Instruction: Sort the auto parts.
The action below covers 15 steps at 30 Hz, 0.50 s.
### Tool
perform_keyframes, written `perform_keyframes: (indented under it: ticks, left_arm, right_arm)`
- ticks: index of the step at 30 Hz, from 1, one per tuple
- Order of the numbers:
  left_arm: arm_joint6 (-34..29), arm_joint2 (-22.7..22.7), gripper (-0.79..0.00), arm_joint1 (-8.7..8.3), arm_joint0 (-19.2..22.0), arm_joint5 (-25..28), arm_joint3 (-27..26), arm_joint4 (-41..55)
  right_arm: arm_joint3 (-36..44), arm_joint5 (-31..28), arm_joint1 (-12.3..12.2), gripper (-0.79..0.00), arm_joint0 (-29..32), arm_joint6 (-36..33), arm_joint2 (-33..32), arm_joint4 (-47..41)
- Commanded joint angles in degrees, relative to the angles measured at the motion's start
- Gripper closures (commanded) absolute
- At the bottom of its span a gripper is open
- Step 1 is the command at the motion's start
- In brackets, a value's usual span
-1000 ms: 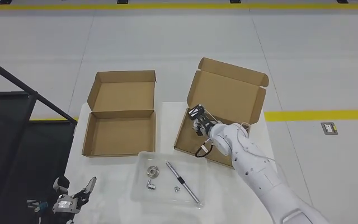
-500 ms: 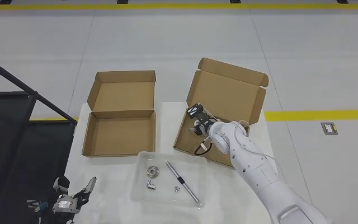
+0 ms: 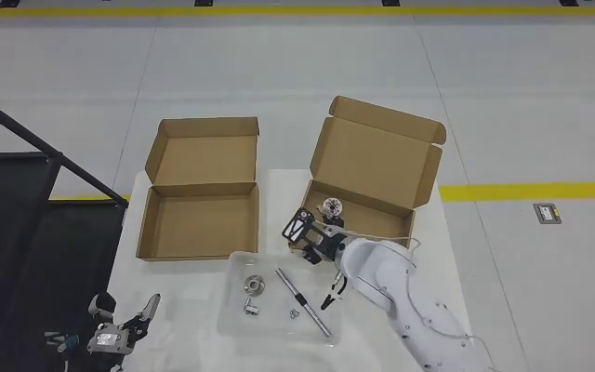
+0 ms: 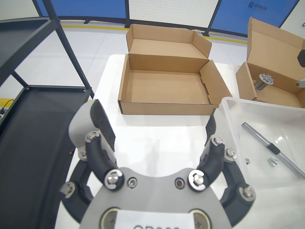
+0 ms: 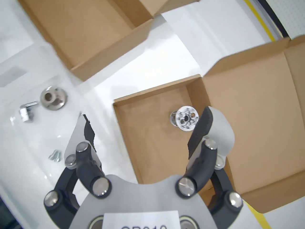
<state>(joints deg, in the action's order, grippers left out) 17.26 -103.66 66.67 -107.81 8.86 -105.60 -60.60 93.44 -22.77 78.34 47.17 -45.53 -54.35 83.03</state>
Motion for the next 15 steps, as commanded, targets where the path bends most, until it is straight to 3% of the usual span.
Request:
perform_keyframes:
  ticks: [1, 7, 15]
  left_arm:
    - [0.0, 0.0, -0.785, 0.0, 0.0, 0.0, 0.0, 0.0]
    - [0.0, 0.0, -0.785, 0.0, 0.0, 0.0, 0.0, 0.0]
    - [0.0, 0.0, -0.785, 0.0, 0.0, 0.0, 0.0, 0.0]
  right_arm:
    - [1.31, -2.51, 0.1, -0.785, 0.57, -2.49, 1.53, -0.93]
    - [-0.2, -7.52, 1.06, -0.785, -0.84, -11.59, 7.64, -2.68]
    - [-0.2, -7.52, 1.06, -0.785, -0.84, -11.59, 7.64, -2.68]
